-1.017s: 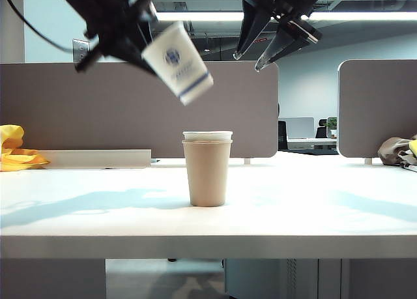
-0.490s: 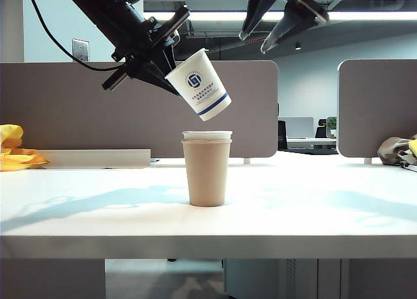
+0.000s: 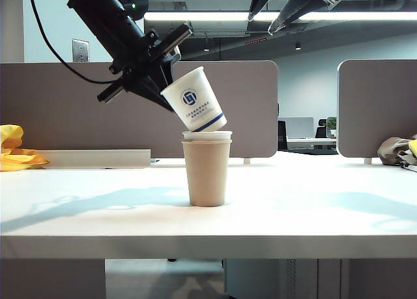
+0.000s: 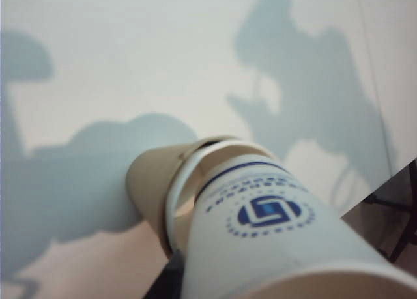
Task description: Pick up all the paper cups on the table one by one and stack them together.
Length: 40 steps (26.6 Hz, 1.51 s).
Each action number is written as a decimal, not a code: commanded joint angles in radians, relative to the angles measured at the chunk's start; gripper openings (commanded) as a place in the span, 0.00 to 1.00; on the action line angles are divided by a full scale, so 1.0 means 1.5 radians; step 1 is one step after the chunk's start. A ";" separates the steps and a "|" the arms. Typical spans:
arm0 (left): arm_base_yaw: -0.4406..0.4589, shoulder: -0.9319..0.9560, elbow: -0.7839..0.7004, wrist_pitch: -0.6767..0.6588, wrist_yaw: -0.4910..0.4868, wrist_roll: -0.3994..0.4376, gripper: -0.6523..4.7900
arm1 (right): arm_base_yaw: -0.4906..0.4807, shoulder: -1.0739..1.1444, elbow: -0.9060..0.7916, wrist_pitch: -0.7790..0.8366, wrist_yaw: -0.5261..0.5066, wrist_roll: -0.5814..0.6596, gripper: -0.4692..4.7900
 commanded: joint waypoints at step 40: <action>0.001 -0.020 0.069 -0.021 0.016 0.020 0.11 | 0.000 -0.002 -0.007 -0.069 -0.013 -0.039 0.13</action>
